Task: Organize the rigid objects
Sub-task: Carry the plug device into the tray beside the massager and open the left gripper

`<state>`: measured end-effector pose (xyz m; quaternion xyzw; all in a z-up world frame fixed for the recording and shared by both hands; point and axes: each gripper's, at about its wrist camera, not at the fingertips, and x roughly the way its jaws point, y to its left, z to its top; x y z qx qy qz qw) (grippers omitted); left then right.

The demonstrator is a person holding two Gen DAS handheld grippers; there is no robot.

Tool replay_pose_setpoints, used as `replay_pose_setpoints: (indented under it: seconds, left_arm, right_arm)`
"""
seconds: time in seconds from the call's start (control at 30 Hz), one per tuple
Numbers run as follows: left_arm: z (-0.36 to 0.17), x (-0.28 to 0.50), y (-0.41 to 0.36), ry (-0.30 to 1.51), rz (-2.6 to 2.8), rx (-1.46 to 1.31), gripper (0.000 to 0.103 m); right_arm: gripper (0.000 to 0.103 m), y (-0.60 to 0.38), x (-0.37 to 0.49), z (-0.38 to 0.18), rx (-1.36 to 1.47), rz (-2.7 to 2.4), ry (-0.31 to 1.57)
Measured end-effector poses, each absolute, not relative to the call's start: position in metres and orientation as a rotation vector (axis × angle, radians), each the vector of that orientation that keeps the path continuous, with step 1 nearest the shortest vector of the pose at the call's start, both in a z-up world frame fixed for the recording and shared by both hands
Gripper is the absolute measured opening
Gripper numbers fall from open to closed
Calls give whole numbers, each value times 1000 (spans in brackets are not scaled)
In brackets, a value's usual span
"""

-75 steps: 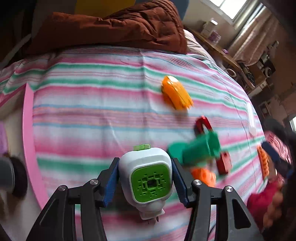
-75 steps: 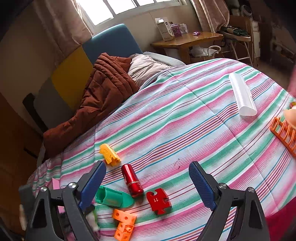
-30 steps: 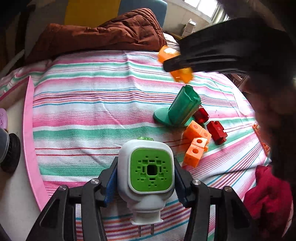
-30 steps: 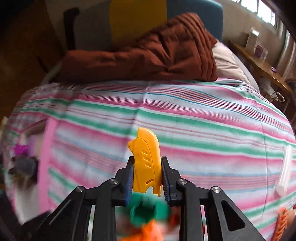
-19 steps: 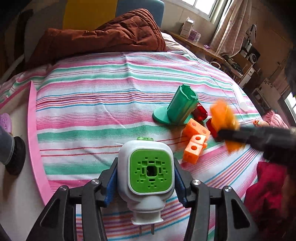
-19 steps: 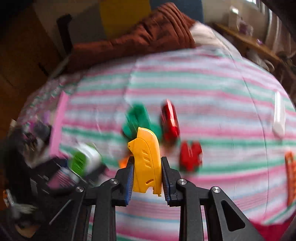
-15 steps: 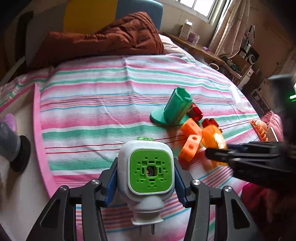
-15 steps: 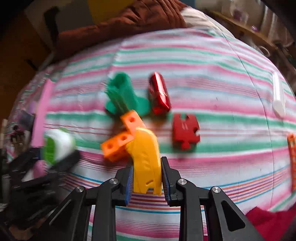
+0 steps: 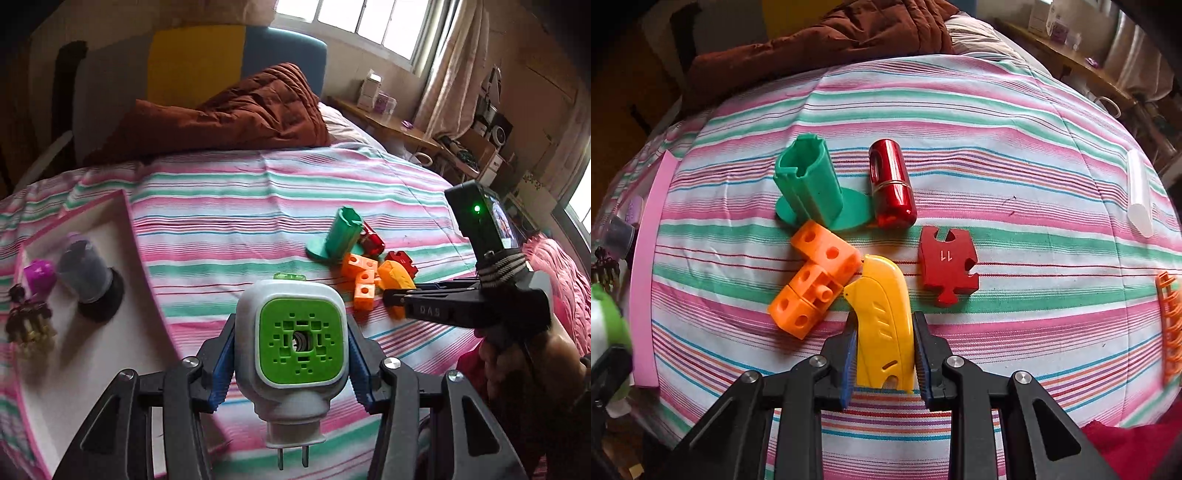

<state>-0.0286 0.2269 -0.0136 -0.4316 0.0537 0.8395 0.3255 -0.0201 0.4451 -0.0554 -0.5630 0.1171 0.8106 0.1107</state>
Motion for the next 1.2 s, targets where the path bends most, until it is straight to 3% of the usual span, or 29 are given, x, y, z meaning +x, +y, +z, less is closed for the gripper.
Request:
replay_pose_setpoints:
  seconds: [0.67,0.73,1.2]
  left_arm:
    - [-12,-30,151,39,2300,-1181,53]
    - [-13,-32,142,26,2317,-1190,53]
    - [-20,-53,41,-140,2451,-1306,53]
  right_arm:
    - [27,428,-27,-54,-1697,2461,322]
    - [27,419,-28,-56,-1722,2460,250]
    - [27,417,-33,-56,-1706,2460,203]
